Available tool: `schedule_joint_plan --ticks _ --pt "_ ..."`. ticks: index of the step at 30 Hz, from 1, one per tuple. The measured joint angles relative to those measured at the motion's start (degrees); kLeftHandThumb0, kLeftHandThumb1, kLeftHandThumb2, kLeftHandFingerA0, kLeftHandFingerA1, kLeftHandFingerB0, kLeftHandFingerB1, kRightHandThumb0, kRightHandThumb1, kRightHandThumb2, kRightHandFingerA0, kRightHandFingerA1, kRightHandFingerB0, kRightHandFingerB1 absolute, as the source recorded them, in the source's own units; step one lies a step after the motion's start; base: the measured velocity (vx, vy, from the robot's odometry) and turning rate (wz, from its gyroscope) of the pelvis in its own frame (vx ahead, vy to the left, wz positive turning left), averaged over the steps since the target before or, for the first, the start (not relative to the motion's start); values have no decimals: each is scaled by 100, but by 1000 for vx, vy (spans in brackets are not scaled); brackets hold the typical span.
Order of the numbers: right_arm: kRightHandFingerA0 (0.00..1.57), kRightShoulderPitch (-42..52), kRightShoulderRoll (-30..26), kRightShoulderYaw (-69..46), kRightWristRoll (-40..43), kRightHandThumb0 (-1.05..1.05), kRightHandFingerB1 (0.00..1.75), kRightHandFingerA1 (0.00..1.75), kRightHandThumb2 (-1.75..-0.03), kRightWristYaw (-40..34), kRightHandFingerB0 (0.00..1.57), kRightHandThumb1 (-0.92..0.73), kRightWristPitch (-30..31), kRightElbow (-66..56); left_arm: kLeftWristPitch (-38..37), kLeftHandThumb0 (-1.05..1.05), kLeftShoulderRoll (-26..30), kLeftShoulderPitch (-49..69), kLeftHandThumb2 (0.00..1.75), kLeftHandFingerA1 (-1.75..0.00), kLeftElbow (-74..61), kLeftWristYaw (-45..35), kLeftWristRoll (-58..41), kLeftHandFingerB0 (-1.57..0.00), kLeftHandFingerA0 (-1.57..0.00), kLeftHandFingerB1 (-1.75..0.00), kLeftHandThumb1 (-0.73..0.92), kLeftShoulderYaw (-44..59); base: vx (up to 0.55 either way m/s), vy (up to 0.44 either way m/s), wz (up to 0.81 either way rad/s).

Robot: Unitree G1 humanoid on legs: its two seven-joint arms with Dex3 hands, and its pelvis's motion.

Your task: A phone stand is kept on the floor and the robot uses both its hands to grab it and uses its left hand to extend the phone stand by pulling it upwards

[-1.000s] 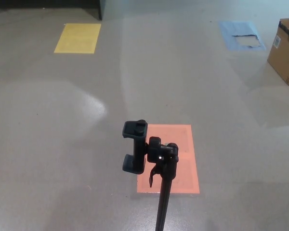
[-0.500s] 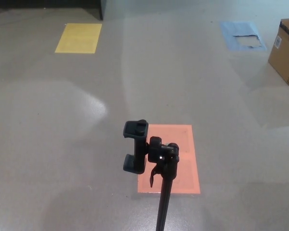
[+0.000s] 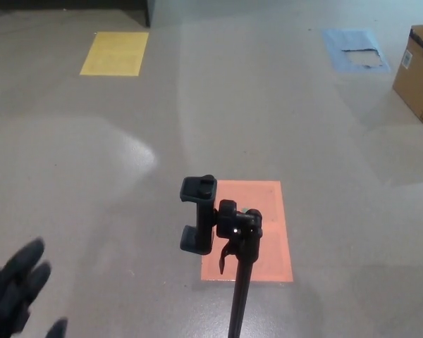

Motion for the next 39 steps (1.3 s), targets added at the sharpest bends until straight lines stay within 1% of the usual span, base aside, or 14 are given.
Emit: schedule_joint_plan --ticks 4,5,6,7,11,15,16,17,23,24,25,28,29,39 --pt "0 -456 21 124 -2 -100 14 0 -101 68 0 -59 22 50 314 -39 5 -526 101 -49 -294 2 -19 0 0 -47 38 -130 0 0 0" --pt "0 -531 23 151 -2 -103 15 0 -101 79 0 -60 25 62 385 -83 6 -614 103 -32 -346 2 -23 -6 -3 -40 64 -155 0 0 0" --pt "0 -575 25 170 -1 -105 14 1 -101 89 0 -61 28 67 435 -80 7 -667 104 -33 -380 2 -25 -6 -4 -39 63 -169 0 0 0" --pt "0 -642 38 202 1 -105 15 6 -103 103 0 -61 39 70 505 -88 7 -744 106 -28 -429 4 -28 -14 -3 -33 67 -196 0 0 0" --pt "0 -999 151 361 -1 -105 12 5 -102 161 0 -62 98 73 810 -82 6 -1103 107 -26 -648 4 -46 -10 -1 -26 67 -373 0 0 0" --pt "0 -1333 264 500 -6 -105 8 3 -102 206 0 -62 150 91 1108 -89 -4 -1373 109 -20 -839 4 -95 -12 -4 -26 70 -581 0 0 0" --pt "0 -1402 281 523 -7 -105 5 0 -103 213 0 -62 160 98 1179 -96 -5 -1419 110 -12 -881 4 -103 -11 -8 -19 74 -624 0 0 0" --pt "4 -1449 292 545 -13 -105 2 0 -103 214 0 -62 171 104 1226 -89 -6 -1445 110 -16 -911 5 -110 -6 0 -20 70 -657 0 0 0" --pt "4 -1837 427 737 -110 -100 0 1 -101 216 0 -58 301 160 1637 -89 -69 -1605 111 -15 -1155 4 -228 -2 0 -19 71 -995 0 0 0" --pt "4 -1900 444 771 -126 -102 0 1 -103 216 0 -60 328 174 1715 -84 -82 -1624 110 -17 -1196 5 -250 -4 0 -21 69 -1049 0 0 0" --pt "3 -1964 467 813 -143 -103 0 0 -104 216 0 -60 354 201 1789 -92 -103 -1631 90 -16 -1237 6 -276 -2 0 -20 68 -1114 0 0 0" --pt "3 -2194 575 986 -219 -103 0 0 -104 216 0 -60 465 302 2041 -92 -230 -1632 90 -16 -1363 6 -375 -2 0 -20 68 -1373 0 0 0" --pt "2 -2237 599 1020 -239 -102 0 1 -104 216 0 -59 491 318 2095 -86 -248 -1632 108 -14 -1386 6 -406 -2 0 -20 67 -1421 0 0 0" --pt "0 -2824 918 1479 -531 -100 0 7 -104 214 0 -57 861 623 2825 -92 -496 -1629 113 -8 -1692 22 -846 0 0 -12 75 -1924 0 0 0"
